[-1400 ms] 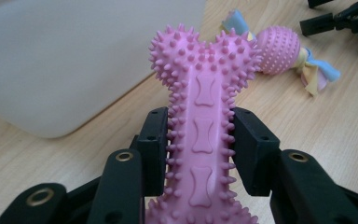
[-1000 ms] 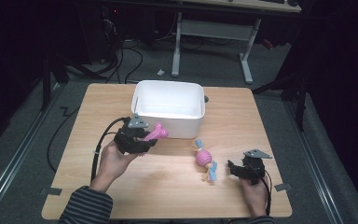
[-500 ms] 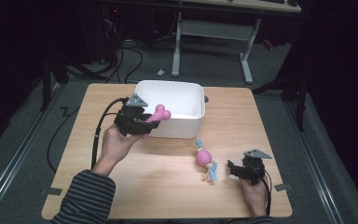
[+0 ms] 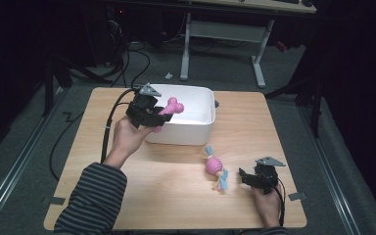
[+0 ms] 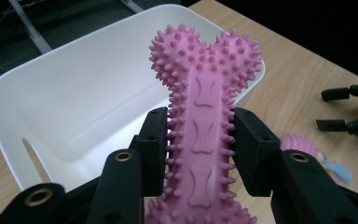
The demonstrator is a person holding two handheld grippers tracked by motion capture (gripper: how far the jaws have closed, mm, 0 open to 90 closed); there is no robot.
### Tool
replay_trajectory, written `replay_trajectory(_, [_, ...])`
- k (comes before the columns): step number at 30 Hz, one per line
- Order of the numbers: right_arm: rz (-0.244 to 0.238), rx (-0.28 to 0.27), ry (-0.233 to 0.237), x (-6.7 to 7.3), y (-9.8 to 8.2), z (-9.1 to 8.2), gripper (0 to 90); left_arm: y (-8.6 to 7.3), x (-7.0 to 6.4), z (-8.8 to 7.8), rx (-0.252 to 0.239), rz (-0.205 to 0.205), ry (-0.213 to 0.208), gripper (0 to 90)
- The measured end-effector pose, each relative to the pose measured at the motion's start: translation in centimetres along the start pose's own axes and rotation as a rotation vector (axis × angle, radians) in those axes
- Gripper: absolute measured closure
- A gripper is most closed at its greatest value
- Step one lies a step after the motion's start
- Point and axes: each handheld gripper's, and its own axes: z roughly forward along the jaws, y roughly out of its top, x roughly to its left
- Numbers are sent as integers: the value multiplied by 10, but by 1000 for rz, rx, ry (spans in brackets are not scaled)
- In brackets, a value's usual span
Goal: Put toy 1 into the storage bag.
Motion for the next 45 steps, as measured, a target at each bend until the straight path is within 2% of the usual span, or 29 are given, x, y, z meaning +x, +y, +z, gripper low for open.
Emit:
replay_trajectory(7, [1,0,2,0,0,0,219,12,7,8,8,0,36,585])
replay_trajectory(13, [1,0,2,0,0,0,219,19,13,27,38,5,57,585])
replay_trajectory(16, [-1,0,2,0,0,0,219,19,15,34,47,3,74,583])
replay_trajectory(17, [-2,0,3,0,0,0,219,18,19,41,51,-12,89,580])
replay_trajectory(23, [1,1,5,1,0,0,220,17,28,53,41,-50,102,580])
replay_trajectory(25, [0,1,5,1,1,0,220,15,32,60,55,-57,108,581])
replay_trajectory(33, [1,0,5,1,1,1,220,11,39,70,76,-61,133,578])
replay_trajectory(39, [2,0,6,1,1,1,221,10,35,76,95,-41,135,575])
replay_trajectory(45, [1,1,7,1,1,0,221,7,35,80,102,-47,129,570])
